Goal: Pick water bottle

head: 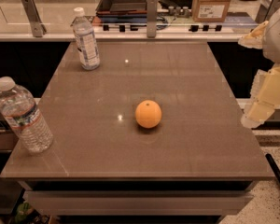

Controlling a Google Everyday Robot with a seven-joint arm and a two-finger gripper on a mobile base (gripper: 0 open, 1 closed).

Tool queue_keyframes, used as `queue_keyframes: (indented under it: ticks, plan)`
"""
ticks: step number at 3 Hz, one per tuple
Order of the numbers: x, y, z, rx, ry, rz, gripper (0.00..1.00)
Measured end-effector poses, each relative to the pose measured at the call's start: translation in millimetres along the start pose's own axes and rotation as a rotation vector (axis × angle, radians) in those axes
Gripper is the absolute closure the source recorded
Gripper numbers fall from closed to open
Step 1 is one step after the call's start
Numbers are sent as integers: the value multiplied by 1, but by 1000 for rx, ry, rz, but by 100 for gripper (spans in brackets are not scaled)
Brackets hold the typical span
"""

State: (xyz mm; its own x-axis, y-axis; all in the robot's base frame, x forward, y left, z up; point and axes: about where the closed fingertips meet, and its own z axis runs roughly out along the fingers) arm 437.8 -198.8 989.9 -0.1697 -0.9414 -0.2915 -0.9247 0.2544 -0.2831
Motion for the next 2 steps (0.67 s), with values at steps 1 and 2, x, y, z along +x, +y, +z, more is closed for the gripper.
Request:
queue_keyframes:
  ticks: [1, 2]
  plan:
    - [-19, 8, 15, -60, -127, -22, 0]
    - [-41, 22, 20, -107, -271, -53, 0]
